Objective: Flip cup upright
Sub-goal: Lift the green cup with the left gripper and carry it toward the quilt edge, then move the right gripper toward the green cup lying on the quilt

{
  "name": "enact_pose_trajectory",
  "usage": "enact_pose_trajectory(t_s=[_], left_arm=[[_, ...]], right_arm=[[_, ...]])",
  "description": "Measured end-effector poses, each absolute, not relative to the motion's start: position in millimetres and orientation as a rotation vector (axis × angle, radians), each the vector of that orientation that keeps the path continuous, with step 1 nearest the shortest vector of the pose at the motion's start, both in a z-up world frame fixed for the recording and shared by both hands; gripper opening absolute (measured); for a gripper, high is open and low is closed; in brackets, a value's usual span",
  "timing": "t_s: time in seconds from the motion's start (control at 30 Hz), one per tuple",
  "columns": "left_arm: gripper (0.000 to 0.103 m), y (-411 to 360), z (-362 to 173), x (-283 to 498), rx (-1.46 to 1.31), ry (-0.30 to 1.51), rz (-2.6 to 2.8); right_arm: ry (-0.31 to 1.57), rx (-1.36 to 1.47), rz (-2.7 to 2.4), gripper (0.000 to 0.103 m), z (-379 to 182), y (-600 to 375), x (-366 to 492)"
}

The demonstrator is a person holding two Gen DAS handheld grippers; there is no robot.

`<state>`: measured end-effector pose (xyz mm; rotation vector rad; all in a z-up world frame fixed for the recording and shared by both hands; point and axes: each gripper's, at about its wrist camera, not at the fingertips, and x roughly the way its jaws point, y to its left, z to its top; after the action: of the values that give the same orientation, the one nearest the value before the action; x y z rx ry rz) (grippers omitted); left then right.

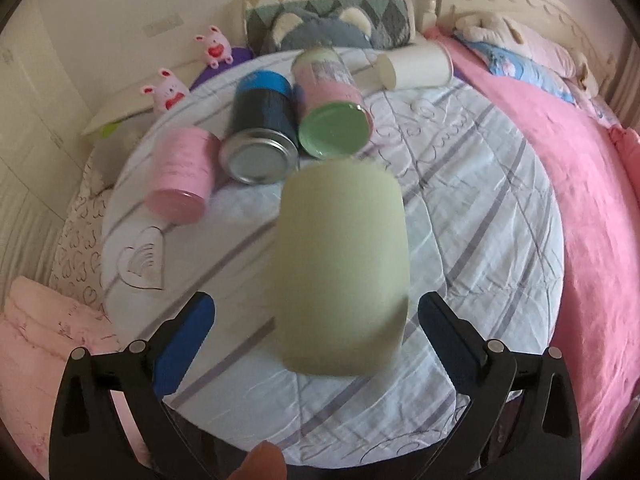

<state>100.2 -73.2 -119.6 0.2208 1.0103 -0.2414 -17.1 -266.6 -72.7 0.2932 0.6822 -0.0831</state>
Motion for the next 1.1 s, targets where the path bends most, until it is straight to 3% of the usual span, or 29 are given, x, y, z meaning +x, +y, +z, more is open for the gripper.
enact_pose_trajectory(t_s=[0.6, 1.1], left_arm=[[0.103, 31.8, -32.5, 25.4, 0.114, 0.795, -0.081], [0.103, 76.6, -32.4, 10.5, 0.032, 0.793, 0.020]], right_arm=[[0.692, 0.253, 0.045, 0.086, -70.0, -207.7, -9.7], [0.781, 0.235, 0.129, 0.086, -86.3, -166.8, 18.5]])
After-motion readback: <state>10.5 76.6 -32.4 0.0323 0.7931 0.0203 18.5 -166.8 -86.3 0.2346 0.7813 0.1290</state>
